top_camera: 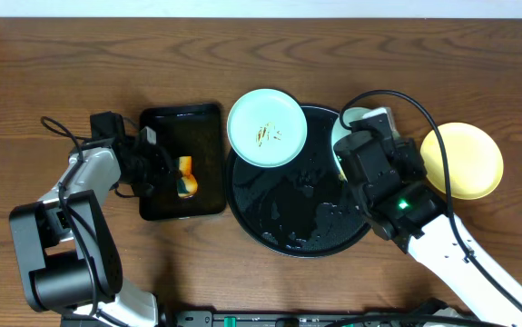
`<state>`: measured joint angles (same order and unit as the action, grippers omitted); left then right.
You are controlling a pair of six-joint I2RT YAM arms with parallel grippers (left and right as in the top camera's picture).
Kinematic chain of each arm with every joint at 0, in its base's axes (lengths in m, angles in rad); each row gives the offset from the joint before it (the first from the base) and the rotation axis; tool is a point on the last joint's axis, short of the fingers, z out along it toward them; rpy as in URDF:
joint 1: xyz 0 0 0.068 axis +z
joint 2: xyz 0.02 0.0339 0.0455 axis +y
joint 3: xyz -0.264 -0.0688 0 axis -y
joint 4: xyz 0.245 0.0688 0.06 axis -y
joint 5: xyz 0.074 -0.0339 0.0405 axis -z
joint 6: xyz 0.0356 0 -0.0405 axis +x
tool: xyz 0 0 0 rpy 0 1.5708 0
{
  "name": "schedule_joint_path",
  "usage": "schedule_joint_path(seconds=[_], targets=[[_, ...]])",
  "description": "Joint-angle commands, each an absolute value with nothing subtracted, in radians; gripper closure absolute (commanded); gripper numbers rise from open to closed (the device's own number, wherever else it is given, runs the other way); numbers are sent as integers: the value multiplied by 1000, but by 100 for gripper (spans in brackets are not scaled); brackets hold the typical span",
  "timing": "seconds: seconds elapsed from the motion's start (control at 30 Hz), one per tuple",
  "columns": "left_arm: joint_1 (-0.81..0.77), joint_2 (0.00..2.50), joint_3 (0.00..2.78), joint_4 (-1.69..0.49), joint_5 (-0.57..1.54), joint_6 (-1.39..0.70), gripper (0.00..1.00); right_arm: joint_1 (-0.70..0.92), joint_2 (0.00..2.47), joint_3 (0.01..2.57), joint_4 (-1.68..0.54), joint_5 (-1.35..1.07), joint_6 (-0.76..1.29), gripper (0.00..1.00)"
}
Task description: Clean dirty plates on tray and stack at the side
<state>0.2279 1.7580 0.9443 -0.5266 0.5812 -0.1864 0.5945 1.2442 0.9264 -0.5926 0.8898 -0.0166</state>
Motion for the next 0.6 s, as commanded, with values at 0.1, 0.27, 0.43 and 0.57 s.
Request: schedule_joint_path(seconds=[0.1,0.27,0.43,0.57], targets=[[226,1769,938,-526,582,-188,92,624,1232,949,-556,969,-40,99],[226,1769,938,-526,566,-188,92,681,1232,949,-552,969,-43,99],[226,1769,938,-531,546,-188,92,688,1232,949,-553,1019,-42,99],[226,1769,938,-535,546,-188,92,664,1232,949,-530,1028,-19,99]])
